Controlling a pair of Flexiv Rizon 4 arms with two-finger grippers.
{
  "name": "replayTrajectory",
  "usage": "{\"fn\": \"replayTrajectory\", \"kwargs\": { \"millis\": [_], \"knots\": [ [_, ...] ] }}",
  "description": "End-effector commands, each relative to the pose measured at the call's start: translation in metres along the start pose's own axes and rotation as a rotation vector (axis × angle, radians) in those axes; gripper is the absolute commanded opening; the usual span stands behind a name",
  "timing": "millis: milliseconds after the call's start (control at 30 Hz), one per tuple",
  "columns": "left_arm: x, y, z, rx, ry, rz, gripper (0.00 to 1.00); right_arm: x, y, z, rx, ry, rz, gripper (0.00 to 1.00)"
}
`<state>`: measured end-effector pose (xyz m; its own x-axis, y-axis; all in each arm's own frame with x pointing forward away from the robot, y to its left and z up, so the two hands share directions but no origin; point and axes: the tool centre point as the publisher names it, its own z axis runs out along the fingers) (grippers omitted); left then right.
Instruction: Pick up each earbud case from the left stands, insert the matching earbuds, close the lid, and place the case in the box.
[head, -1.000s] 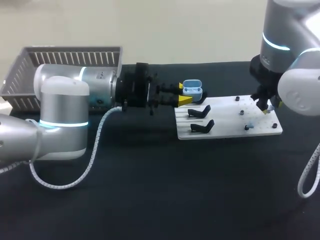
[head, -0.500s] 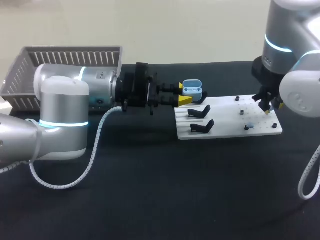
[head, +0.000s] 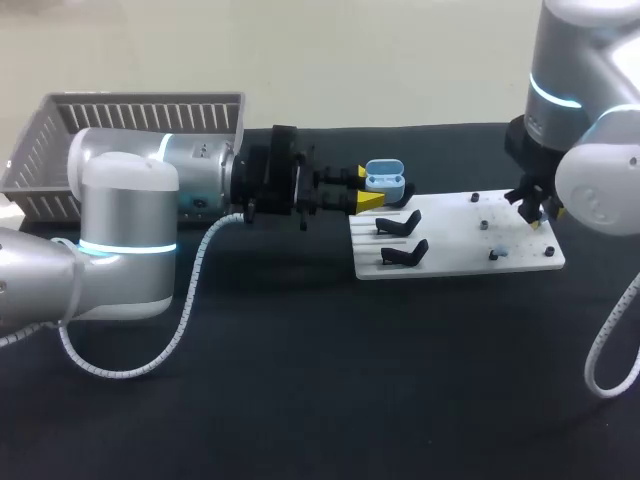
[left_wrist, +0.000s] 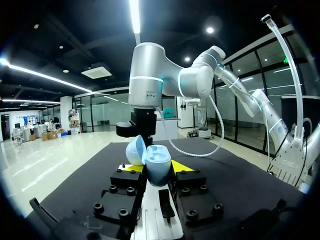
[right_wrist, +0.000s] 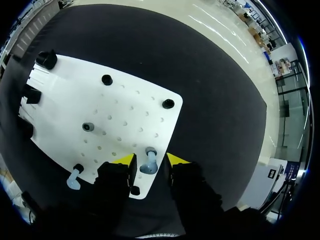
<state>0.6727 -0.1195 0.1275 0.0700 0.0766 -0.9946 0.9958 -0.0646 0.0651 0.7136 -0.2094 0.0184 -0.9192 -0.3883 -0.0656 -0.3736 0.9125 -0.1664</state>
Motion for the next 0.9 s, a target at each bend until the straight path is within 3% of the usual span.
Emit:
{"fn": "replayTrajectory", "kwargs": {
  "millis": [33,233,567,900],
  "knots": [
    [0.0005,-0.0019,-0.0001,-0.007,-0.002,0.003,0.00,0.0014,-0.0014,0.0025,-0.001,-0.001,0.001,0.33],
    [0.0005,-0.0019,-0.0001,-0.007,-0.002,0.003,0.00,0.0063,0.0004,-0.0021,0.006,-0.006,0.001,0.25],
    [0.0005,-0.0019,-0.0001,-0.007,-0.002,0.003,0.00,0.0077,0.0016,-0.0065,0.011,-0.013,0.006,0.38],
    [0.0005,-0.0019,-0.0001,-0.007,-0.002,0.003,0.00,0.0062,0.0047,-0.0067,0.017,-0.013,0.002,0.31]
  ]
}}
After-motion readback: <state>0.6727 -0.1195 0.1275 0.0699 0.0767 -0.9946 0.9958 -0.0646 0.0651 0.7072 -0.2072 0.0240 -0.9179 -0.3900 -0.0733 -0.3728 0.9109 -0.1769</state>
